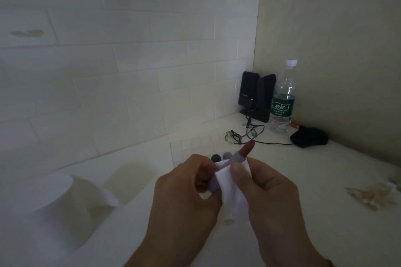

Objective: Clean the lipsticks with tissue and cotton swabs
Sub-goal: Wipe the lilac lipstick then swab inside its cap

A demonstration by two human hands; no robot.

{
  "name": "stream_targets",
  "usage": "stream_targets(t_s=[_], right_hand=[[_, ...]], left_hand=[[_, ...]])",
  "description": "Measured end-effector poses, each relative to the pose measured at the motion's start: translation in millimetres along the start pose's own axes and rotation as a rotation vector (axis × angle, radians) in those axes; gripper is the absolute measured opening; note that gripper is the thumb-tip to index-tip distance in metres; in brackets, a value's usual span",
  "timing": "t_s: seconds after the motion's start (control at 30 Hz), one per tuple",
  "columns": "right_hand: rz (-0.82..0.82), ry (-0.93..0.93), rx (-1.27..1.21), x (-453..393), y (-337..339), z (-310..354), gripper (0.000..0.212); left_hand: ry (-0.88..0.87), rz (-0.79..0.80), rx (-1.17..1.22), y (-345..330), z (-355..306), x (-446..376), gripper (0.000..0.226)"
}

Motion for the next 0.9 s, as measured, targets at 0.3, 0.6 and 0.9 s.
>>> stream_targets(t_s=[0.3,0.6,0.9], right_hand=[[0.185,0.047,0.577,-44,60,36,0.010],[0.532,-0.147,1.360,-48,68,-11,0.021],[-0.032,0.081,1.275,-65,141,48,0.013]], left_hand=[[0.420,0.016,0.561,3,17,-9,0.040],[0.462,0.048,0.738,-4,22,-5,0.018],[0.362,0.094,0.663,-13,17,-1,0.019]])
Point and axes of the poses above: each hand's wrist, its own x-axis away from the middle knuckle, its own y-axis out of the back of the hand, z = x × y, the point moved 5 cm from there along -x, towards the middle knuckle, and after that the axes turned 2 degrees about -y, right-handed, at the moved point
